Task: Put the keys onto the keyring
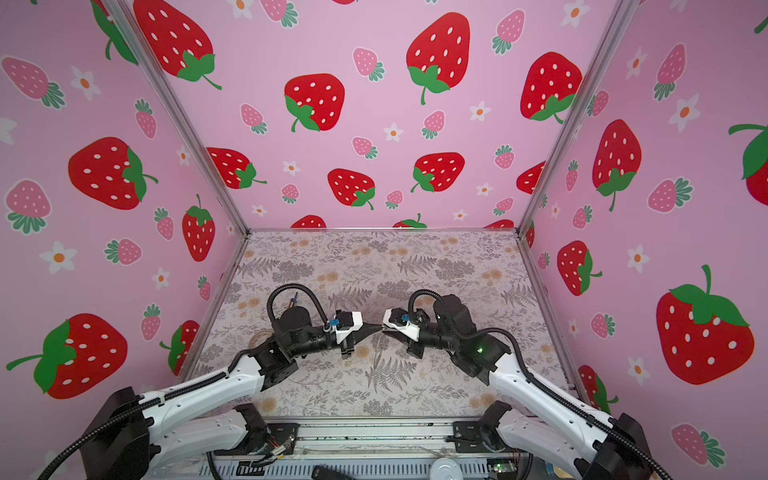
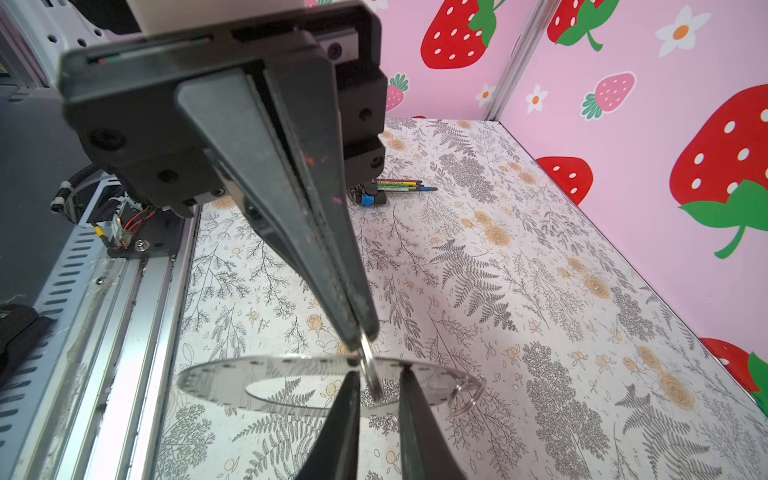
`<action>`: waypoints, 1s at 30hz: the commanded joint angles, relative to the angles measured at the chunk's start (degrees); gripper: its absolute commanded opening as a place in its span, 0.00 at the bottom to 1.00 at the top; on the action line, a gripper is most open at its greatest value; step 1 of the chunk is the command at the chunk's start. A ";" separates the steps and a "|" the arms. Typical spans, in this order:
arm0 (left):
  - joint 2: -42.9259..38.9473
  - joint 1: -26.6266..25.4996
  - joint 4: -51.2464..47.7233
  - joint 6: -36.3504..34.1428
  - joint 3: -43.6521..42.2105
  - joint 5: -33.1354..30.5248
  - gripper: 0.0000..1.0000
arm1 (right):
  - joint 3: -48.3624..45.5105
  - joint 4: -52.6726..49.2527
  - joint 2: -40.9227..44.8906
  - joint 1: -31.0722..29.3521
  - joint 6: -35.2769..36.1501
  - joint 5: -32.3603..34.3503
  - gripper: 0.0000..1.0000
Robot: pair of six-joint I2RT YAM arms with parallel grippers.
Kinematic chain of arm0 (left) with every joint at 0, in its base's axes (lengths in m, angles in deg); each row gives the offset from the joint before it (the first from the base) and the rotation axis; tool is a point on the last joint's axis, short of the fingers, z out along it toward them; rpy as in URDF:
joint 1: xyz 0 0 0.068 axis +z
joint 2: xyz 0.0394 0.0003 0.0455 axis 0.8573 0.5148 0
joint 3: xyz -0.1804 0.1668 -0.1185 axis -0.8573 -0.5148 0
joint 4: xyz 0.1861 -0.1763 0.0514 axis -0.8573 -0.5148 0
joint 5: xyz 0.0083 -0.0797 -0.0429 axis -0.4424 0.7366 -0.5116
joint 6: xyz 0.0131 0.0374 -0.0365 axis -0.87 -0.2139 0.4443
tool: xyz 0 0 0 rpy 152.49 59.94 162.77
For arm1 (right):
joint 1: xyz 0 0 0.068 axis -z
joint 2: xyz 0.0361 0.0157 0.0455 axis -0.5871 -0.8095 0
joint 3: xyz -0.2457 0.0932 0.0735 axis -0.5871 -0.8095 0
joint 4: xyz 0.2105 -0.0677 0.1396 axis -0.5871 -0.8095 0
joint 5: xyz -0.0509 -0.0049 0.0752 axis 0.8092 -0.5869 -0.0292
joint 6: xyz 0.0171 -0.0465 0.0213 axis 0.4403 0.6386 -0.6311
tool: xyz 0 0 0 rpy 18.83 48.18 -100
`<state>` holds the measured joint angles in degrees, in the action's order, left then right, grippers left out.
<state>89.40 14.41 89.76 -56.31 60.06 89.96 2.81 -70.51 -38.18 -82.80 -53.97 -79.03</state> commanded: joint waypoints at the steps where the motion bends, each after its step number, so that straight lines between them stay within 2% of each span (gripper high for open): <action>1: -0.15 0.28 2.99 0.31 0.26 2.14 0.00 | -0.67 1.93 1.43 0.50 0.04 -2.44 0.20; 15: -0.40 0.25 1.77 -0.73 0.53 2.86 0.00 | -0.73 2.15 1.26 1.57 0.12 -5.52 0.10; 18: -0.38 0.30 1.00 -1.46 0.53 2.93 0.00 | -0.83 2.31 1.74 1.68 0.13 -6.31 0.10; 23: -0.48 0.30 0.62 -1.83 0.63 3.28 0.00 | -1.25 2.68 1.79 1.98 -0.07 -7.54 0.19; 30: -0.67 0.28 0.80 -1.80 0.53 3.69 0.00 | -0.82 2.13 0.60 2.16 -0.36 -9.35 0.12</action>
<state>89.40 14.50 89.32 -57.16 60.06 92.10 1.96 -68.92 -37.40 -80.92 -54.30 -85.85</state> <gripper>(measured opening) 0.050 0.128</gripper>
